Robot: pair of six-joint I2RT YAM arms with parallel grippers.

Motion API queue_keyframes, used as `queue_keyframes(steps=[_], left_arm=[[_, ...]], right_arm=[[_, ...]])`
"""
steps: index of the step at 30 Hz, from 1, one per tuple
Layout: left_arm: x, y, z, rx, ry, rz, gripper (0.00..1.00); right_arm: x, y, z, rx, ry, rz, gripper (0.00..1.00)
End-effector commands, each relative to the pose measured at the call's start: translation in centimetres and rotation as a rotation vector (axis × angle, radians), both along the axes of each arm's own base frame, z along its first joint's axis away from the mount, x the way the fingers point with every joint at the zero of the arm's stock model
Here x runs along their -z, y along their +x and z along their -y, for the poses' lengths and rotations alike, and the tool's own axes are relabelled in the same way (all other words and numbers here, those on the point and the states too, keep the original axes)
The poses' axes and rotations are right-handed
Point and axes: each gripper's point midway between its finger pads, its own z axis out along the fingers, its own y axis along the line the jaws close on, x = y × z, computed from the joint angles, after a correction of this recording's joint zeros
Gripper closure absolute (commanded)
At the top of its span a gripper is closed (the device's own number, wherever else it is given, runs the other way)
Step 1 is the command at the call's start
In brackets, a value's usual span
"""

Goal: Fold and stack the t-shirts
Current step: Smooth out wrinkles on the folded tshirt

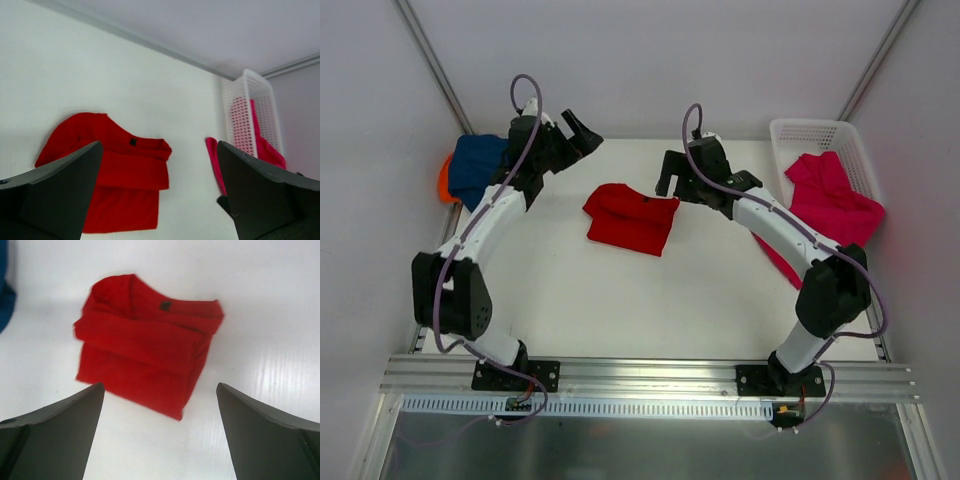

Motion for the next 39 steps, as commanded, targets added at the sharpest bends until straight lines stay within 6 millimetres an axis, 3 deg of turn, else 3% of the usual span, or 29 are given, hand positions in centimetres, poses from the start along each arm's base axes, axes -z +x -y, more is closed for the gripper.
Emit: queue_keyframes(steps=[1, 2, 4, 5, 7, 8, 9, 10, 11, 12, 14, 15, 22, 30, 39], left_arm=[[-5.3, -4.6, -0.2, 0.057, 0.014, 0.107, 0.01], [-6.9, -5.9, -0.2, 0.077, 0.008, 0.142, 0.01], [-6.7, -7.8, -0.2, 0.114, 0.031, 0.106, 0.01], [-7.6, -9.0, 0.0, 0.143, 0.031, 0.115, 0.01], [-7.0, -10.9, -0.4, 0.166, 0.066, 0.083, 0.01], [-8.1, -12.2, -0.7, 0.165, 0.076, 0.109, 0.01], [-7.7, -12.9, -1.1, 0.162, 0.095, 0.103, 0.01], [-7.4, -13.7, -1.5, 0.171, 0.130, 0.099, 0.01], [-7.9, -14.8, -1.8, 0.175, 0.145, 0.117, 0.01], [-7.8, -15.2, -2.2, 0.178, 0.183, 0.124, 0.01], [-7.3, -16.5, -3.0, 0.176, 0.227, 0.109, 0.01], [-6.4, -16.7, -3.5, 0.170, 0.273, 0.100, 0.01], [-3.0, -17.2, -6.8, 0.074, 0.431, 0.041, 0.01], [-1.4, -17.3, -7.3, 0.061, 0.430, -0.004, 0.01], [-1.6, -17.7, -7.8, 0.038, 0.431, 0.007, 0.01]], right_arm=[[-3.0, -2.7, -0.7, -0.015, -0.026, 0.061, 0.01], [-3.8, -3.6, -1.6, -0.038, -0.008, 0.073, 0.01], [-4.3, -4.4, -2.9, -0.065, 0.021, 0.074, 0.01], [-4.3, -5.4, -4.6, -0.120, 0.054, 0.062, 0.05], [-4.5, -5.5, -6.9, -0.165, 0.122, 0.065, 0.43], [-4.0, -6.1, -8.4, -0.210, 0.156, 0.046, 0.56], [-2.3, -5.7, -9.4, -0.219, 0.159, 0.016, 0.85], [-1.5, -5.6, -10.2, -0.218, 0.172, -0.016, 0.96], [-1.6, -5.8, -11.6, -0.261, 0.200, -0.040, 1.00], [1.0, -5.5, -12.2, -0.264, 0.171, -0.097, 0.99], [2.1, -5.1, -13.3, -0.272, 0.172, -0.121, 0.99], [3.6, -4.7, -13.7, -0.269, 0.164, -0.139, 0.99], [7.5, -3.2, -14.2, -0.236, 0.129, -0.174, 0.99], [8.9, -2.7, -15.6, -0.266, 0.107, -0.197, 1.00], [9.0, -0.7, -16.6, -0.277, 0.101, -0.180, 0.99]])
